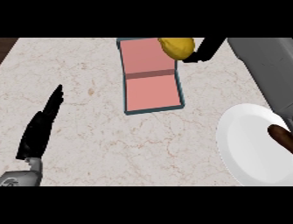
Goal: Pick the lemon from the plate and place it in the cardboard box
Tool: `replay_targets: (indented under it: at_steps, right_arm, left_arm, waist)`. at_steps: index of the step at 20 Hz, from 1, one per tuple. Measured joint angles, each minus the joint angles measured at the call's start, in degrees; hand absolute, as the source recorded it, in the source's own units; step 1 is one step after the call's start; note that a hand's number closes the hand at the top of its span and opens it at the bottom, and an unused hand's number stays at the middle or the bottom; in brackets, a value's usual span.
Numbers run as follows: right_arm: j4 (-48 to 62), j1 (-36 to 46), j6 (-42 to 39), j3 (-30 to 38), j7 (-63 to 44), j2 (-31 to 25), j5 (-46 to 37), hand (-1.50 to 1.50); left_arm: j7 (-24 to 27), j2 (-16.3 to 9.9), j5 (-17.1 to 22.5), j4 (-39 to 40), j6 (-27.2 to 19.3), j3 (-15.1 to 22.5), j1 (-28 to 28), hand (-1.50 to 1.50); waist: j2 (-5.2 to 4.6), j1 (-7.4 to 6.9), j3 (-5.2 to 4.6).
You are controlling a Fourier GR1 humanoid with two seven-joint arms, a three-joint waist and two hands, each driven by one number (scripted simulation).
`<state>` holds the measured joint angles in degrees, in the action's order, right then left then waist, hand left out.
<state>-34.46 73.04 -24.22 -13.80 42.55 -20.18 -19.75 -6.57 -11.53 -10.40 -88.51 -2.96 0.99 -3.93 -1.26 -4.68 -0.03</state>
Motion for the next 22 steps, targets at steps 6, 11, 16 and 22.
replay_targets:
  at_steps: [6,11,16,22]
  right_arm:
    - [6.9,4.1,2.2,-3.2,0.0,7.9,-3.4,1.50]
    - [13.0,5.9,4.9,-5.5,1.2,13.2,-7.2,1.50]
    - [19.5,7.2,5.9,-5.4,-0.5,17.3,-8.8,-1.50]
    - [21.8,5.8,6.8,-5.3,-0.7,19.5,-7.3,-1.50]
  left_arm:
    - [-0.3,-0.2,0.2,-1.1,0.2,-0.5,1.4,0.00]
    - [0.9,0.2,0.0,0.4,-0.3,-1.1,1.3,0.00]
    - [1.7,0.3,0.1,0.7,-0.3,-1.5,1.5,0.00]
    - [2.0,-0.1,0.5,1.5,1.0,-1.7,0.6,0.00]
  waist:
    - [0.21,0.76,-0.01]
    - [0.16,1.25,-0.03]
    - [0.13,1.28,-0.04]
    - [-0.04,0.42,-0.04]
